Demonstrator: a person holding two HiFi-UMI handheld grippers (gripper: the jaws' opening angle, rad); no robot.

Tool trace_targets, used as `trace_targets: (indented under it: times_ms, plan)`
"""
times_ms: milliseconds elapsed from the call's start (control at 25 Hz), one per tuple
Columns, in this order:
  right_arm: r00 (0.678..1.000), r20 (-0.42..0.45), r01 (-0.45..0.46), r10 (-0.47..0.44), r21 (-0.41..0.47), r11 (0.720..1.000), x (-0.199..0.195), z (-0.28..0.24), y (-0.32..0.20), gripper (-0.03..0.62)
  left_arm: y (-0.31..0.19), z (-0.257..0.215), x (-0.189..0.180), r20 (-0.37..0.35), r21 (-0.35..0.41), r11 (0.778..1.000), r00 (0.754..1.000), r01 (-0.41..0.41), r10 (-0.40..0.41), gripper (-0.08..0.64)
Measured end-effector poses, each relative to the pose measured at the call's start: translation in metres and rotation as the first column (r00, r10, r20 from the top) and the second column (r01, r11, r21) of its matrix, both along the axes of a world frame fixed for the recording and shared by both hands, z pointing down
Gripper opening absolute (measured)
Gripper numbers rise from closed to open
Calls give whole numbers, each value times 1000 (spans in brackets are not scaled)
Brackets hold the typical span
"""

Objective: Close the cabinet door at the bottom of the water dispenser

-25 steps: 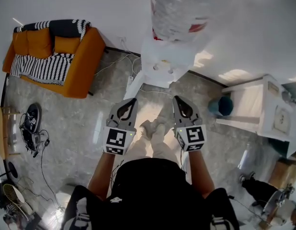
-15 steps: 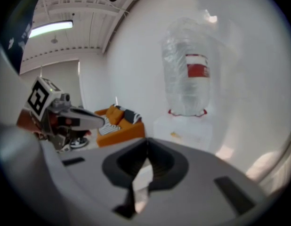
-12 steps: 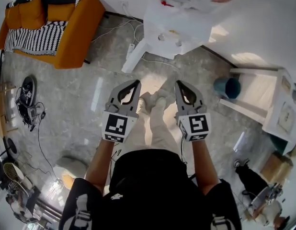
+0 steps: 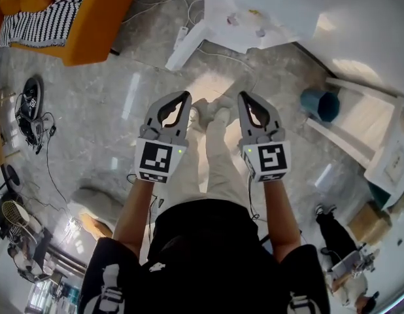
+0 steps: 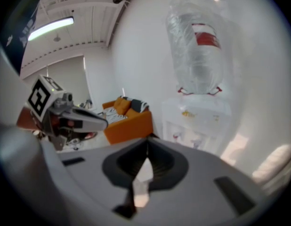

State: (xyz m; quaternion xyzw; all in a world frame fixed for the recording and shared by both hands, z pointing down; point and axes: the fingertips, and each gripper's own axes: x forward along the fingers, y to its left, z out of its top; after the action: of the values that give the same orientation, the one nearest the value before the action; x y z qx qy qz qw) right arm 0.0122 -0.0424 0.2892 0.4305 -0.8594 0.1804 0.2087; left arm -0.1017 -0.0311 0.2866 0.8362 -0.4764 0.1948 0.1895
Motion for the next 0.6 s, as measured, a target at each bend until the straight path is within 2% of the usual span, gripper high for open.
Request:
trace_targets:
  times_ms: [360, 480, 600]
  plan:
    - [997, -39, 58, -60, -48, 997, -3, 61, 0, 35, 11, 63, -16, 1, -97, 993, 998, 63, -63, 9]
    - [997, -45, 63, -66, -74, 995, -5, 79, -1, 35, 12, 84, -20, -16, -137, 987, 996, 81, -84, 9]
    - [995, -52, 78, -83, -94, 993, -10, 98, -1, 35, 8, 96, -19, -66, -141, 988, 995, 69, -79, 9]
